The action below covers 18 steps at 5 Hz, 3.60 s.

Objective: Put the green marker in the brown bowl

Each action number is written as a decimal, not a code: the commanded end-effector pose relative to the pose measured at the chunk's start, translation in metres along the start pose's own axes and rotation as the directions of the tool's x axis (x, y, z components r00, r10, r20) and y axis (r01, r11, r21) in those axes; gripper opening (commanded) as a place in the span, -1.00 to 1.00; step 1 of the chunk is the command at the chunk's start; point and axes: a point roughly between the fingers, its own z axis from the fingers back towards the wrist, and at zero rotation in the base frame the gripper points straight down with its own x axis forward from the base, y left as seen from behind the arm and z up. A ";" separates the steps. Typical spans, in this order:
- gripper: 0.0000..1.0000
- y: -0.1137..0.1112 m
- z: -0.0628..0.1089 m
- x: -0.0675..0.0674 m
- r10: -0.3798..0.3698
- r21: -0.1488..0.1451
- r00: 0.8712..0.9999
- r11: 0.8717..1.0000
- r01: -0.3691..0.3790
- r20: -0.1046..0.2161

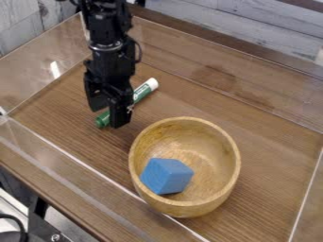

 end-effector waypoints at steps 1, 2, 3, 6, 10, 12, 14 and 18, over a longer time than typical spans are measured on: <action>1.00 0.006 0.004 0.003 -0.007 0.017 0.999 1.000 0.007 0.040; 1.00 0.008 0.000 0.003 -0.022 0.013 0.999 1.000 0.021 0.048; 1.00 0.009 -0.004 0.003 -0.032 0.009 0.998 0.999 0.031 0.056; -1.00 0.012 -0.010 0.006 -0.057 0.000 0.995 0.998 0.057 0.080; -1.00 0.009 -0.002 0.004 -0.040 -0.023 0.994 0.999 0.043 0.105; -1.00 0.007 0.003 0.003 -0.033 -0.035 0.993 0.999 0.037 0.114; -1.00 0.006 0.007 0.002 -0.024 -0.048 0.992 0.998 0.030 0.121; -1.00 -0.007 0.041 -0.002 0.003 -0.037 0.993 0.999 0.002 0.121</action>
